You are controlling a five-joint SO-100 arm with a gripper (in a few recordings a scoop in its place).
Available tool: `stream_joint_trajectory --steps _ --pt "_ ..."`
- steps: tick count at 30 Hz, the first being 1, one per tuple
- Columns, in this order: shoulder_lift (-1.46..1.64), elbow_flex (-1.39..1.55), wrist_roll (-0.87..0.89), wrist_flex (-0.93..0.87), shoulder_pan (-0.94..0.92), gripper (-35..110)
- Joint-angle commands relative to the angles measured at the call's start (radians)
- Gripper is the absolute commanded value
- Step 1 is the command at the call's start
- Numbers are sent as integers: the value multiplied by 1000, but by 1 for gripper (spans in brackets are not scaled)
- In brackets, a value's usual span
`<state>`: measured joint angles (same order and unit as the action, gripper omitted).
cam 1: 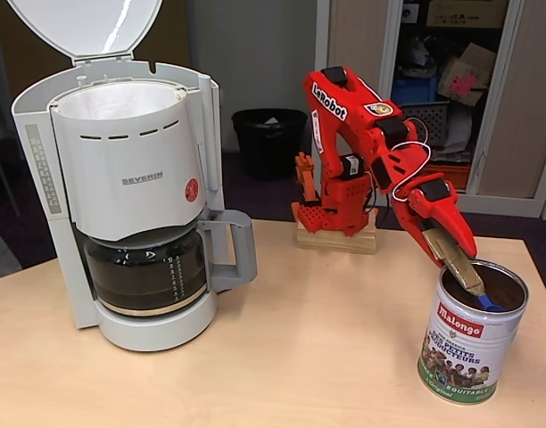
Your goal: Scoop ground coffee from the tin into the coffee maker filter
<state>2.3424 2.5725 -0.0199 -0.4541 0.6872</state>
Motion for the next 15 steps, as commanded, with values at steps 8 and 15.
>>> stream_joint_trajectory --steps 8,15 --pt "20 -9 12 23 -11 23" --pt "6 -9 35 44 -14 17"
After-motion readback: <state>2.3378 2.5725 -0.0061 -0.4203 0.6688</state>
